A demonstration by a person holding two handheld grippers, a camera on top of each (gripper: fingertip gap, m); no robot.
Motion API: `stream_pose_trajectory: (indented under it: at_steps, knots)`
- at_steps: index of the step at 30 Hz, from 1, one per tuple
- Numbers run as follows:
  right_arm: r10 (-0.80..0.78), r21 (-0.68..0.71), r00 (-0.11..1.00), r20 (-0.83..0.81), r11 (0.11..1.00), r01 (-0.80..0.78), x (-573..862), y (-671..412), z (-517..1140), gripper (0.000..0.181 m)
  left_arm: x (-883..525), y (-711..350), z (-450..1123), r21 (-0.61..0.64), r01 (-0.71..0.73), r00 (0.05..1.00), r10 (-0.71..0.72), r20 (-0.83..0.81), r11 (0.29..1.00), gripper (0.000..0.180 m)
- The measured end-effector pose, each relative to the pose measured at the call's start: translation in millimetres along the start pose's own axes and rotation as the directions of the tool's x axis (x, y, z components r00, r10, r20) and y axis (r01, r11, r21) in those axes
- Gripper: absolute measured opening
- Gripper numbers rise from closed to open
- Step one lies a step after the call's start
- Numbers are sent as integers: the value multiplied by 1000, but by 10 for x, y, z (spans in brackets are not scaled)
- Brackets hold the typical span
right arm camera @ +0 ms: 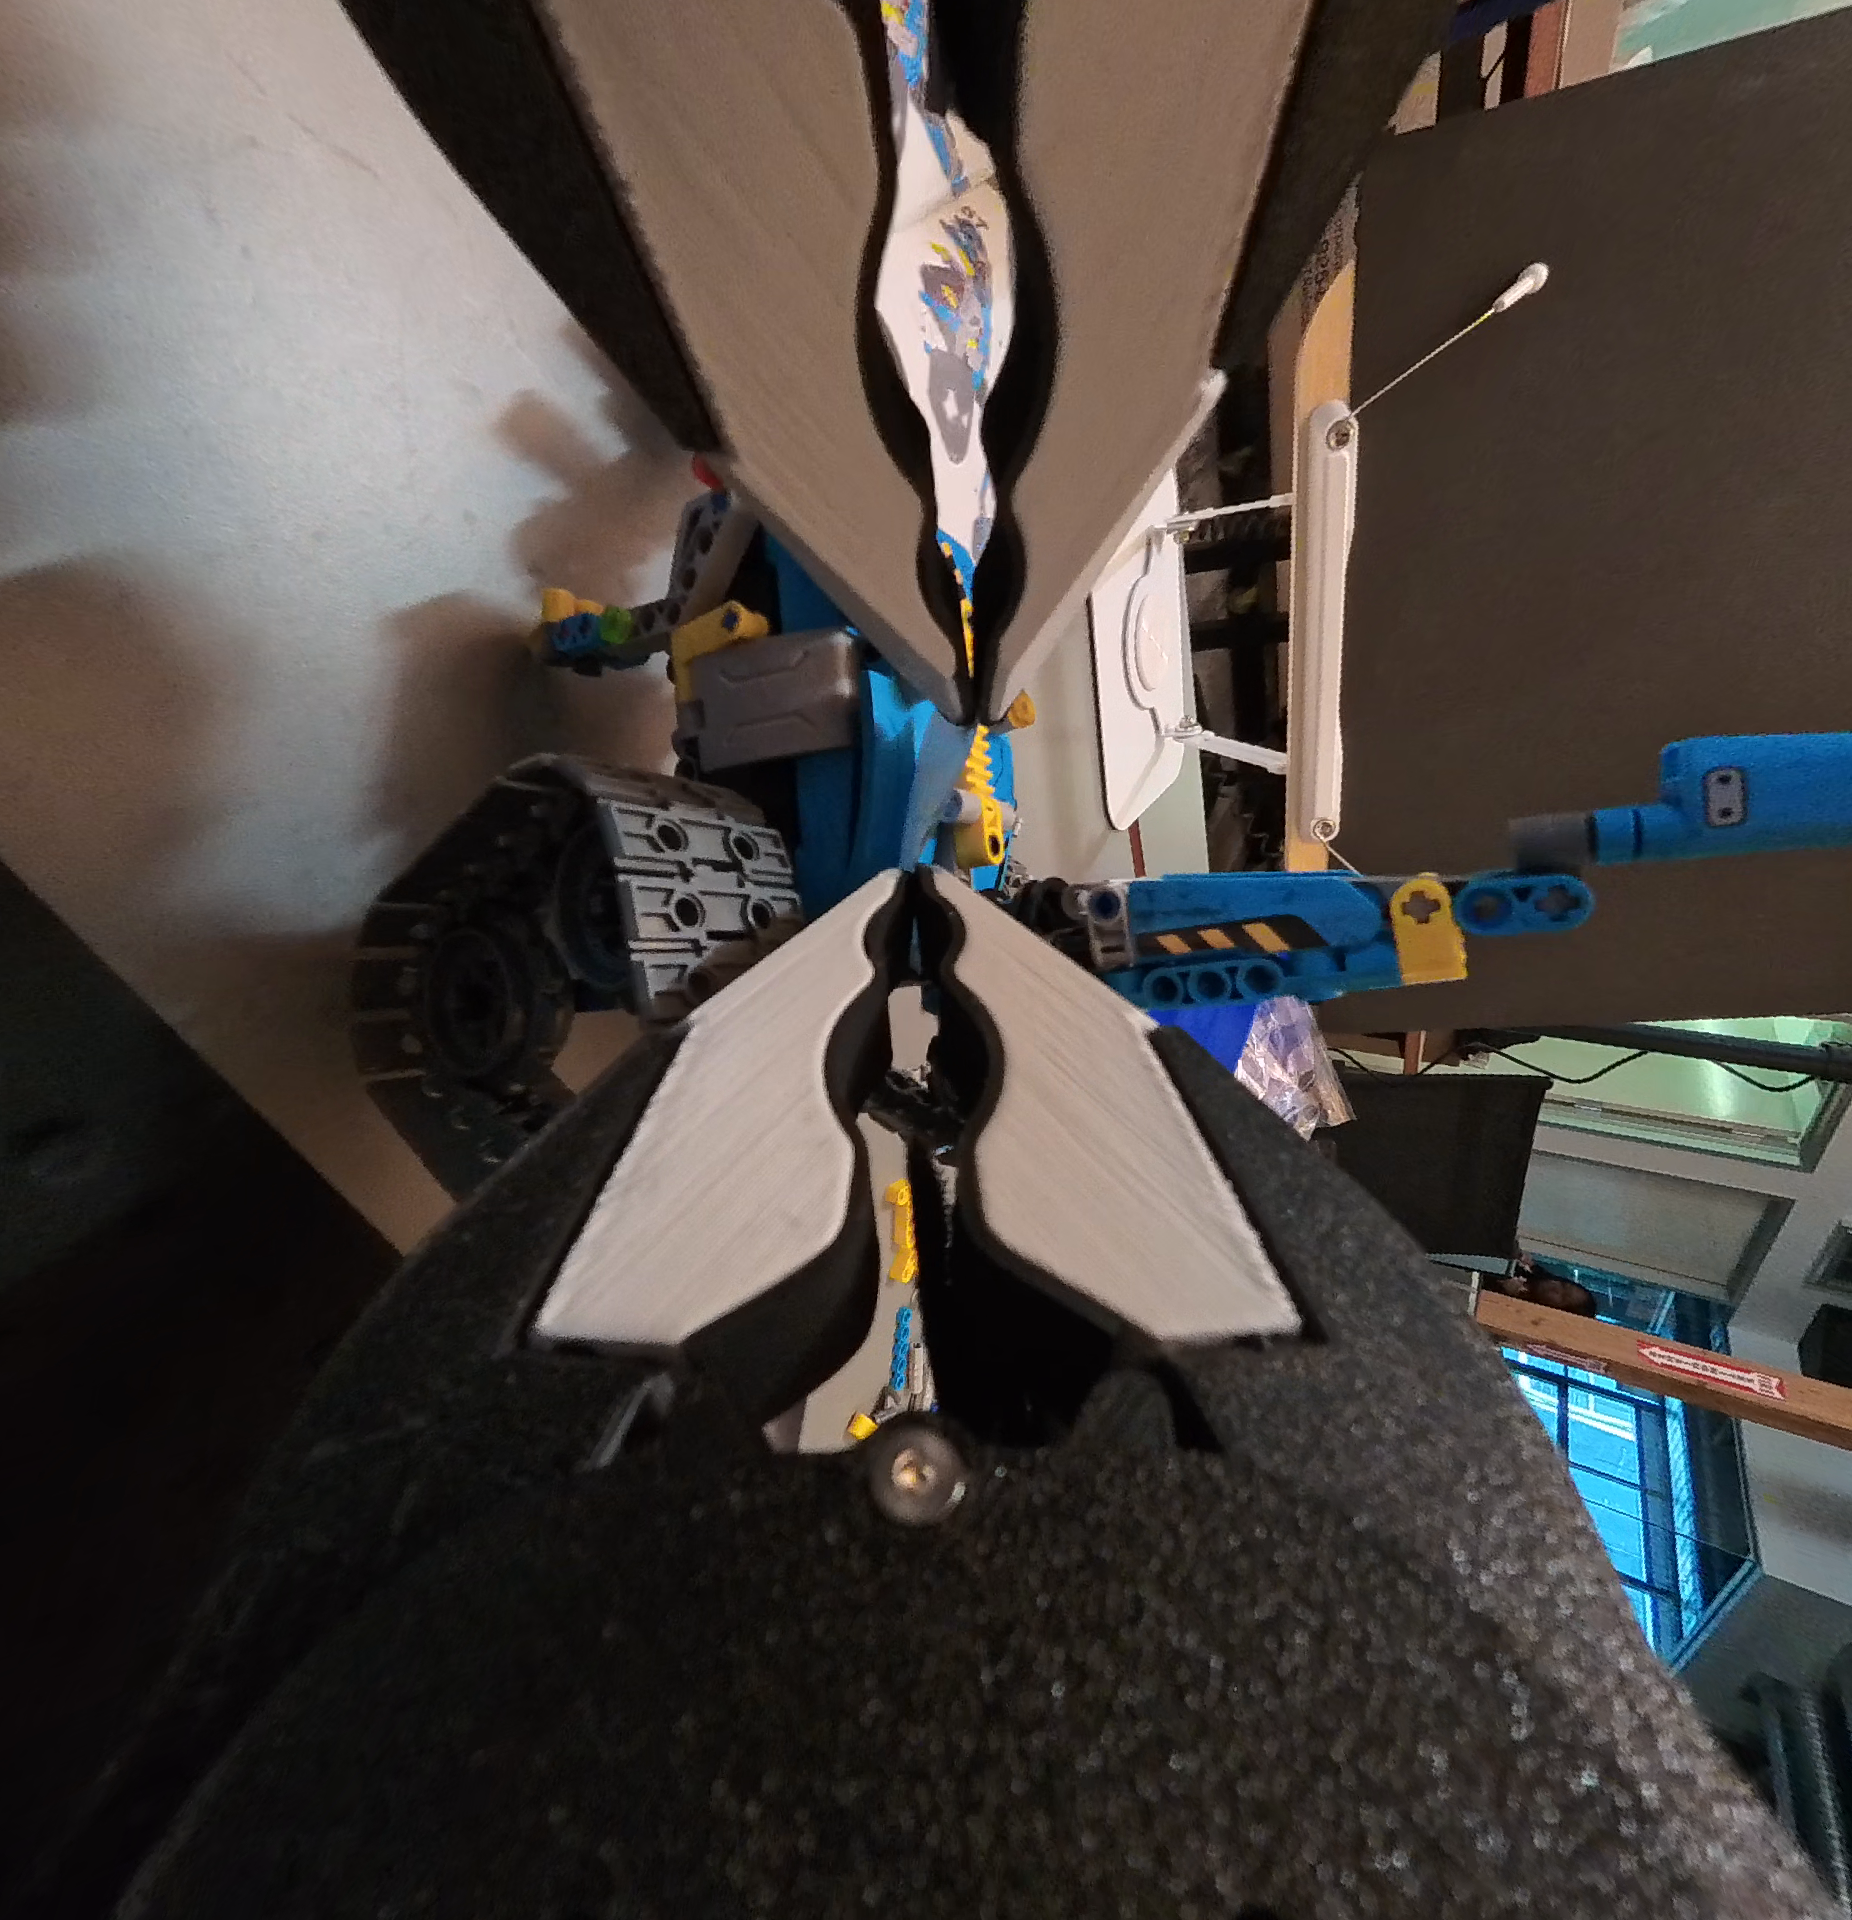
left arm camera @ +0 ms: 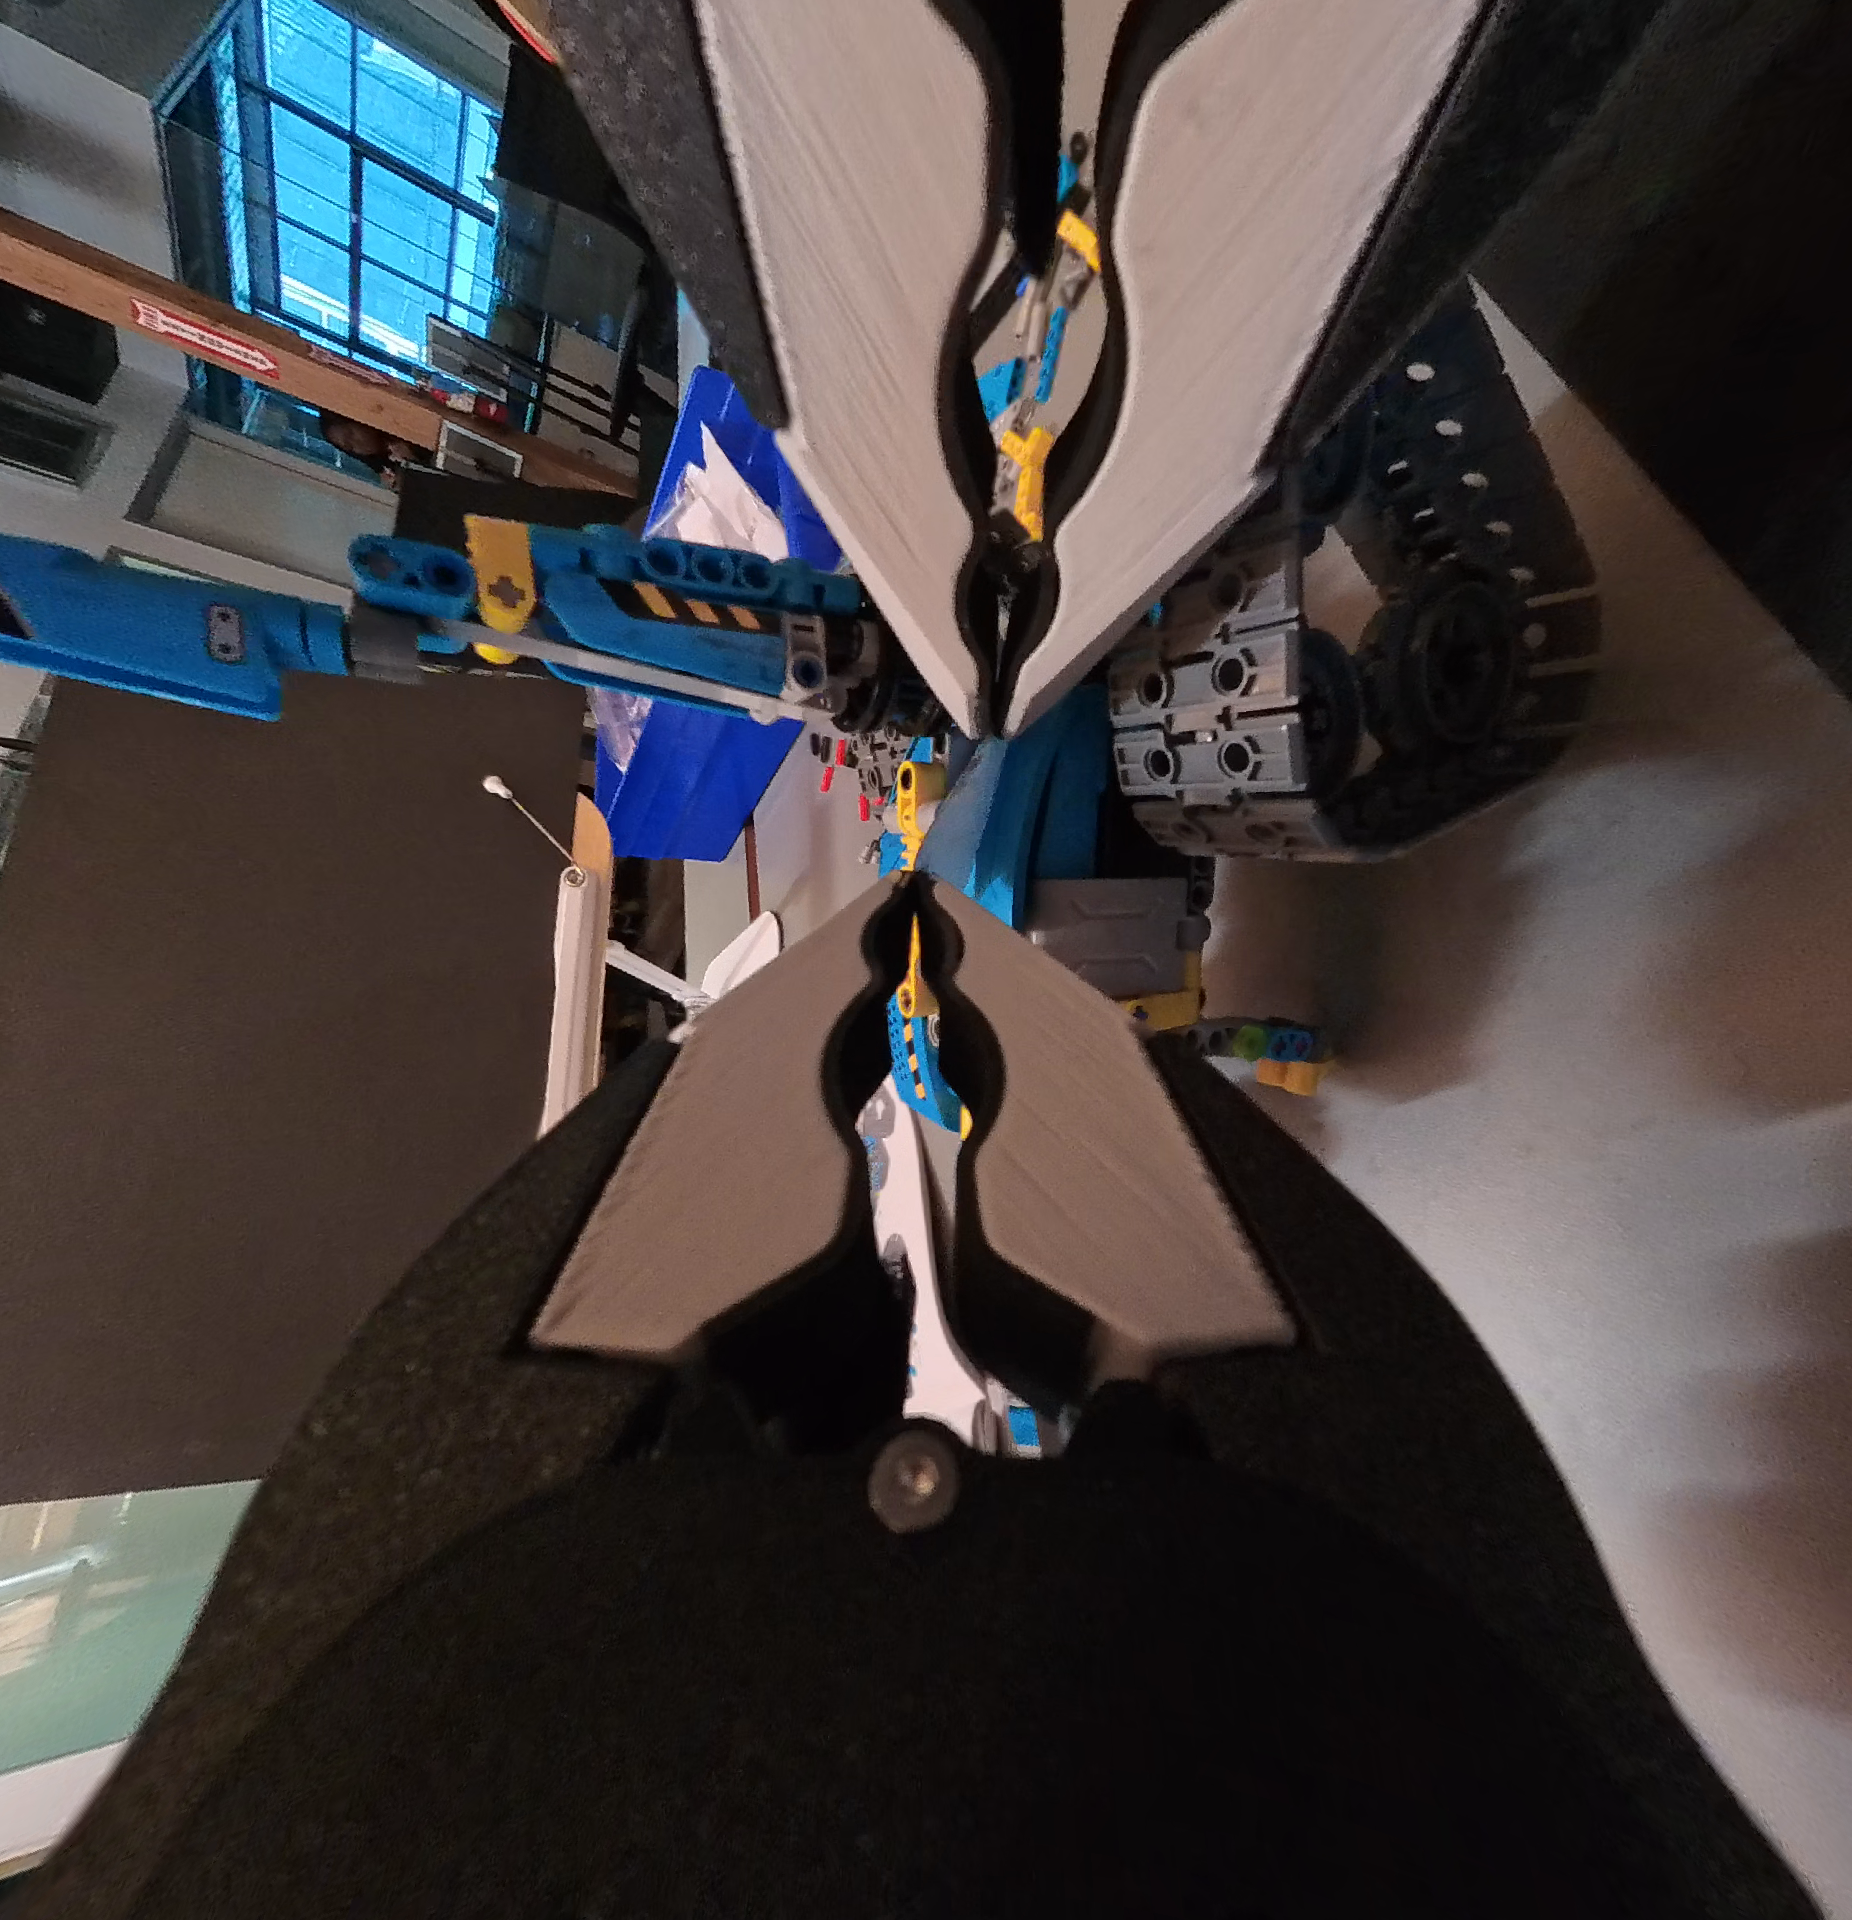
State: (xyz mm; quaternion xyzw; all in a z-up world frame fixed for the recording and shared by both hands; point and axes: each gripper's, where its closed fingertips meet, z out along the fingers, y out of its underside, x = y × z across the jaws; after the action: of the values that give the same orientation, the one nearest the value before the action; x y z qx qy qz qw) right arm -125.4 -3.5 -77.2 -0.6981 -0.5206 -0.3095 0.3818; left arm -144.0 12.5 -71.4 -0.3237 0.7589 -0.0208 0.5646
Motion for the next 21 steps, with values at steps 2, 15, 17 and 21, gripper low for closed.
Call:
stream_pose_trajectory:
  at_steps: [2,15,17,21]
  knots:
    - [8,5,1000,-2,1000,-8,1,-3,-6,0,-1,-7,-7,7,-10,1000,10,6,1000,0]
    - [-15,28,997,-75,999,17,10,15,-29,0,-318,32,-376,-91,995,-68,-926,-371,-37,28]
    - [-5,23,997,-78,1000,7,6,21,-31,0,-150,11,-384,-242,931,-353,-848,-394,-275,27]
    - [-2,23,996,-87,1000,4,-12,14,-43,0,57,-112,-314,-390,774,-631,-656,-413,-499,28]
